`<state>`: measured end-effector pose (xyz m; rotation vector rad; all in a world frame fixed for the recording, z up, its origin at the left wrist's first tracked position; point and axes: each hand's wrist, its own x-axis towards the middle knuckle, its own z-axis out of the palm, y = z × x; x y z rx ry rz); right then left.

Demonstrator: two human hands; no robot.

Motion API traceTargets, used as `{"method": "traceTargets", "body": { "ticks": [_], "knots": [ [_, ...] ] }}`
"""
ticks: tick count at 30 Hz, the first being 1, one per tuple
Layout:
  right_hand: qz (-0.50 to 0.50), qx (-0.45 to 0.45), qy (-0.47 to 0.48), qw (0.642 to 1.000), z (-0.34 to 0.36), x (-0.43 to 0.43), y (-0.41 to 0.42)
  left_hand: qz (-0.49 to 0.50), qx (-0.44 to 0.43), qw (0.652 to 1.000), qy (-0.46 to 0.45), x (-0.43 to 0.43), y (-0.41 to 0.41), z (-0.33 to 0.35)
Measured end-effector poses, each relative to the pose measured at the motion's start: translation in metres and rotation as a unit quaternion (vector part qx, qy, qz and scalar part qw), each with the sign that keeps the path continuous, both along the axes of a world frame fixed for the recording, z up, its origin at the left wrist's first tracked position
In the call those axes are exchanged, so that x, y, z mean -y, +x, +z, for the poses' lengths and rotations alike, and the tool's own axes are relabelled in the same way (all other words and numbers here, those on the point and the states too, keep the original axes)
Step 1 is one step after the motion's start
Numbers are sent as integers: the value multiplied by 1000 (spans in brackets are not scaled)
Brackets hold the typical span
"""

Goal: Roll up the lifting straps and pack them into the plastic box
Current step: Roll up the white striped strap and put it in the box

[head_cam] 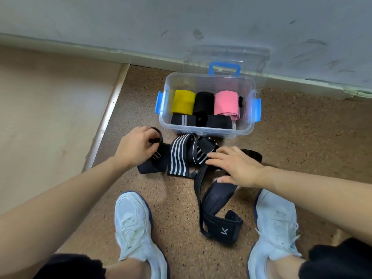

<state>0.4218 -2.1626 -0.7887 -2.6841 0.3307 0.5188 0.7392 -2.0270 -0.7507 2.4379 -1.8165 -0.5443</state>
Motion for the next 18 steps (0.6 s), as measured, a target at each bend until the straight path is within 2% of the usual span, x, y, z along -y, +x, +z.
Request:
{"method": "traceTargets", "body": {
  "ticks": [4, 7, 9, 12, 14, 16, 18],
  "knots": [
    [65, -95, -66, 991, 5, -6, 11, 144, 26, 987, 70, -13, 11, -16],
    [61, -170, -37, 983, 9, 0, 13, 226, -49, 968, 96, -15, 17, -26],
    [57, -243, -36, 968, 17, 8, 14, 241, -103, 958, 114, -16, 23, -32],
    [64, -314, -28, 947, 34, 16, 20, 218, -112, 964, 107, -21, 28, -36],
    [17, -276, 29, 961, 37, 18, 27, 194, -112, 970, 94, -23, 31, -35],
    [-71, -169, 85, 979, 33, 16, 40, 172, -110, 975, 84, -25, 34, -33],
    [-124, -51, 90, 987, 21, 9, 51, 151, -92, 980, 94, -27, 36, -30]
  ]
}}
